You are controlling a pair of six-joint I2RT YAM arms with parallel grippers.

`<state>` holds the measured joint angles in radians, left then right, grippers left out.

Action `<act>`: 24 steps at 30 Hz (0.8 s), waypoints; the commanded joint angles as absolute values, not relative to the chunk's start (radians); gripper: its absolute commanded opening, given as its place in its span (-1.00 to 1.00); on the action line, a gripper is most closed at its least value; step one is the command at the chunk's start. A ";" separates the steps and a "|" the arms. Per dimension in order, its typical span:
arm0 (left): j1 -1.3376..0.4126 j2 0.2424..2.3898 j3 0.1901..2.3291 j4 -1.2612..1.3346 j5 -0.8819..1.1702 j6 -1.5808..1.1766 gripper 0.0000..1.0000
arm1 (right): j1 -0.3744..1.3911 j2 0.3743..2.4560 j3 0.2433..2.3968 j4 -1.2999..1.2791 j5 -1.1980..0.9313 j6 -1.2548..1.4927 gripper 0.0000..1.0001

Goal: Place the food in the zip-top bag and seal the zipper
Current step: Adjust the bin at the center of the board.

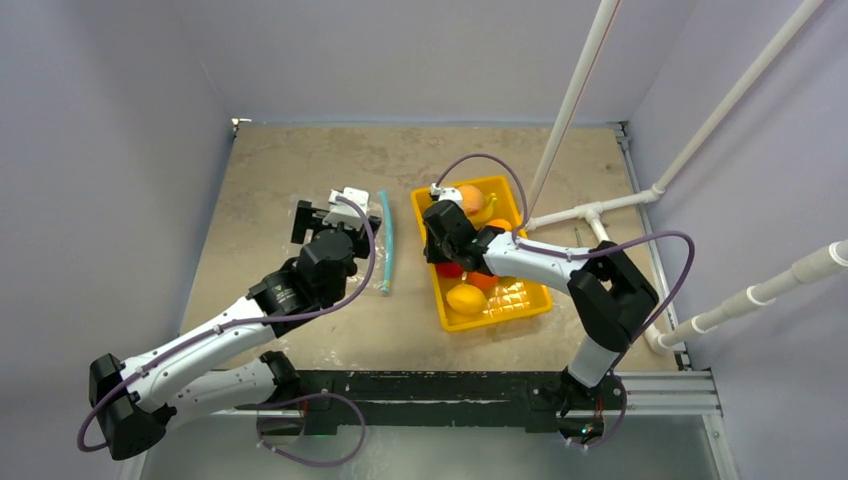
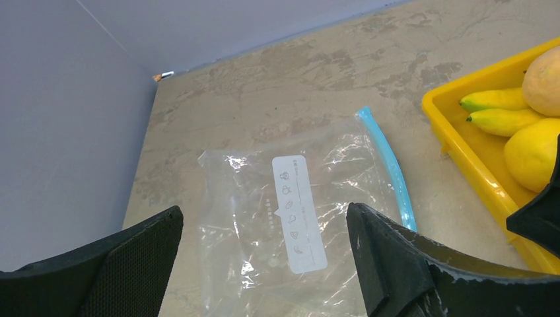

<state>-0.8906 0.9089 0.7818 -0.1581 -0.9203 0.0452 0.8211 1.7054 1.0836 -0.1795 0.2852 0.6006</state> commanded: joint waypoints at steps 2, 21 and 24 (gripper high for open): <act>-0.892 0.919 0.824 -0.149 -0.921 0.036 0.85 | 0.719 1.660 1.057 -0.202 0.394 0.513 -1.00; -0.893 0.922 0.824 -0.152 -0.931 0.042 0.86 | 0.757 1.610 1.216 -0.264 0.403 0.543 -0.17; -0.893 0.923 0.825 -0.154 -0.937 0.043 0.86 | 0.771 1.597 1.252 -0.276 0.398 0.546 -0.10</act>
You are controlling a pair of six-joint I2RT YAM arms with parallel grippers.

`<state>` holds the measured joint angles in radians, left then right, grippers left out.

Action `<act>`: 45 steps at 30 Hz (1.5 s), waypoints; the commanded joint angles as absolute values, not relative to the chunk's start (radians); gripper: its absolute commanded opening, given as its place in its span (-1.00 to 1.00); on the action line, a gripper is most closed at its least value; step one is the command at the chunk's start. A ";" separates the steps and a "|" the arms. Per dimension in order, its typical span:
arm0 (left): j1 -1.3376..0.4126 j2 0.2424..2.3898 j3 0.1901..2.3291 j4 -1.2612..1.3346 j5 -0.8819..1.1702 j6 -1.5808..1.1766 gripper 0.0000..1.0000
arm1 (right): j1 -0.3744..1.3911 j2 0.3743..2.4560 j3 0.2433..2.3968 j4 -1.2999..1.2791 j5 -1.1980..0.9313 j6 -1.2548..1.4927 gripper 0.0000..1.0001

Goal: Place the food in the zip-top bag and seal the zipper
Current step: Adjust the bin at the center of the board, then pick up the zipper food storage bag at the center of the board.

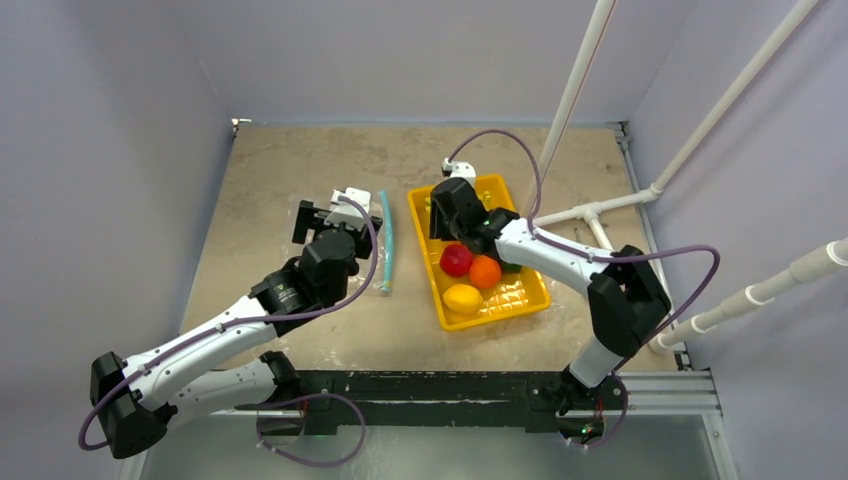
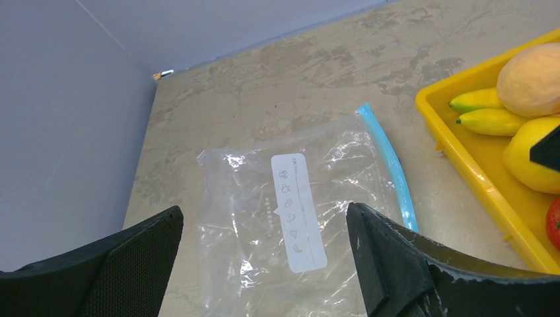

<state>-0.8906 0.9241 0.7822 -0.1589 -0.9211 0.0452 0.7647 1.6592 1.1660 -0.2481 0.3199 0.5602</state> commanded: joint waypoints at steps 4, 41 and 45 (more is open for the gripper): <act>-0.893 0.919 0.825 -0.152 -0.948 0.044 0.86 | 0.778 1.588 1.276 -0.251 0.334 0.546 -0.04; -0.892 0.891 0.824 -0.149 -0.940 0.049 0.86 | 0.792 1.903 1.340 0.078 -0.052 0.663 0.27; -0.893 0.892 0.825 -0.149 -0.936 0.047 0.86 | 0.791 1.933 1.348 0.093 -0.064 0.667 0.28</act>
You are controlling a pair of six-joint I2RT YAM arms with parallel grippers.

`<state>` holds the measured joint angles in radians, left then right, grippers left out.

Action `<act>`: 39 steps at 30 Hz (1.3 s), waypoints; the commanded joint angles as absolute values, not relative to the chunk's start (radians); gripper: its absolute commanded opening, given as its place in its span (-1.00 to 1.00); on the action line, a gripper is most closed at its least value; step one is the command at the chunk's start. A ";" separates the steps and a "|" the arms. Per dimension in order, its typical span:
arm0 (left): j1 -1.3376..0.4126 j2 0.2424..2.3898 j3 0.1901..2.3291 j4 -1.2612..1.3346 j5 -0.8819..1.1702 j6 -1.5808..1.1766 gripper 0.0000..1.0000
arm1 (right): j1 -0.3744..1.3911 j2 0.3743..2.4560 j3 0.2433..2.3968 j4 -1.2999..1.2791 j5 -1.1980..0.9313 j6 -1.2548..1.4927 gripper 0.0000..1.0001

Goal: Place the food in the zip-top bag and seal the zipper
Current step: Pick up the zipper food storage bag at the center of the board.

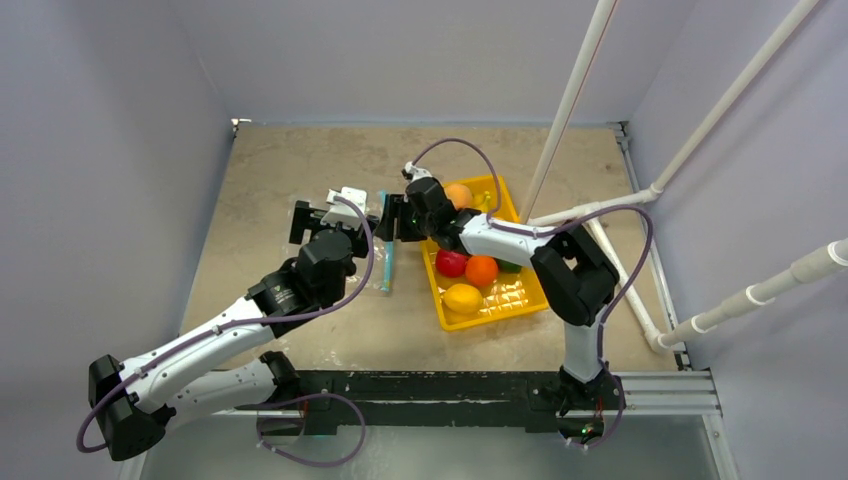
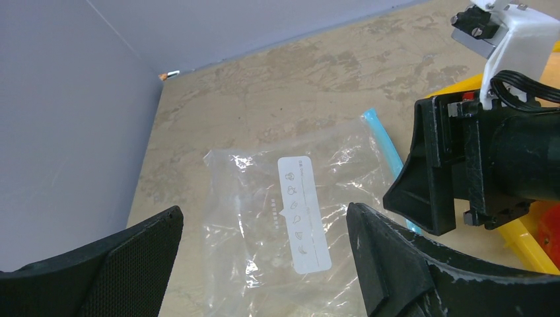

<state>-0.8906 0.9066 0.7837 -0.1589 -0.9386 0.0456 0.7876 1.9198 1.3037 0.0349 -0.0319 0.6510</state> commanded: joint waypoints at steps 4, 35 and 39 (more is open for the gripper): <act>-0.892 0.894 0.824 -0.149 -0.937 0.047 0.86 | 0.790 1.963 1.353 0.111 -0.069 0.679 0.29; -0.892 0.910 0.826 -0.151 -0.931 0.047 0.86 | 0.790 1.958 1.157 0.506 -0.306 0.726 -0.50; -0.891 0.907 0.825 -0.152 -0.931 0.047 0.85 | 0.790 1.937 1.124 0.564 -0.320 0.738 -0.88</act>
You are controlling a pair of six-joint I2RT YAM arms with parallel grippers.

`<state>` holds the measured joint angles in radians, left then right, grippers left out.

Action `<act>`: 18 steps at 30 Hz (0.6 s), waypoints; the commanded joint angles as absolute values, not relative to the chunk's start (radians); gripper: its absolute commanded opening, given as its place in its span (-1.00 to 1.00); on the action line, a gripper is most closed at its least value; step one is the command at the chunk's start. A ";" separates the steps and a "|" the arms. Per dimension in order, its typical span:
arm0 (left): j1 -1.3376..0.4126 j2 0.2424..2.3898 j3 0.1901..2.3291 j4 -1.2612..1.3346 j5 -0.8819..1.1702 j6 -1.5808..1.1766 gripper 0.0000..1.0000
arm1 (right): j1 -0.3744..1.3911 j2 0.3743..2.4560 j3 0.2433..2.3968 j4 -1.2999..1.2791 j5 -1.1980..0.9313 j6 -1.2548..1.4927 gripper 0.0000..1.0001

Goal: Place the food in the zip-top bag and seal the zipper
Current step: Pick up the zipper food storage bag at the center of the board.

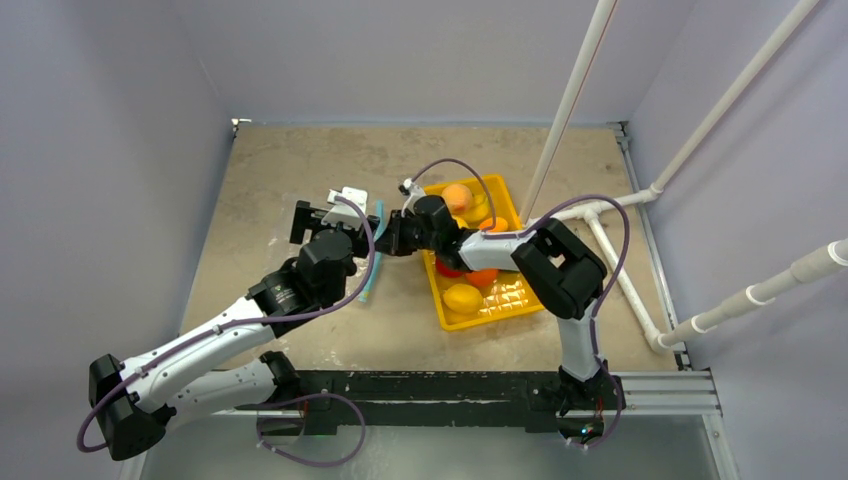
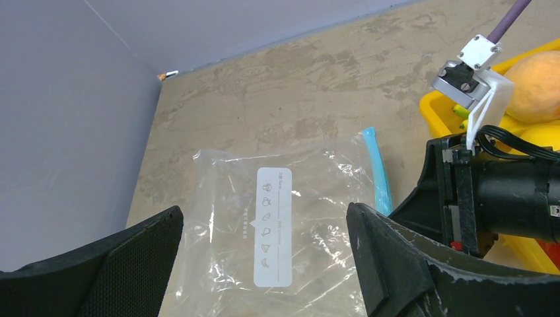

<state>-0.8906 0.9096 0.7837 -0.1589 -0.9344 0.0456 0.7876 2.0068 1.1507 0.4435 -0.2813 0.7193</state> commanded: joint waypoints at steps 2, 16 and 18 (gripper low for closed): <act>-0.892 0.904 0.826 -0.152 -0.932 0.048 0.86 | 0.790 1.913 1.108 0.590 -0.317 0.738 -1.00; -0.893 0.907 0.904 -0.198 -0.906 -0.018 0.95 | 0.801 1.701 0.999 0.681 -0.230 0.698 -1.00; -0.892 0.916 0.939 -0.211 -0.911 -0.025 0.99 | 0.810 1.685 0.995 0.678 -0.219 0.681 -1.00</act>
<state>-0.8906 0.9115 0.8410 -0.2047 -0.9157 0.0216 0.7921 1.7309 1.0142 0.6361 -0.2565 0.7223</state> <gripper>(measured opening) 0.981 0.005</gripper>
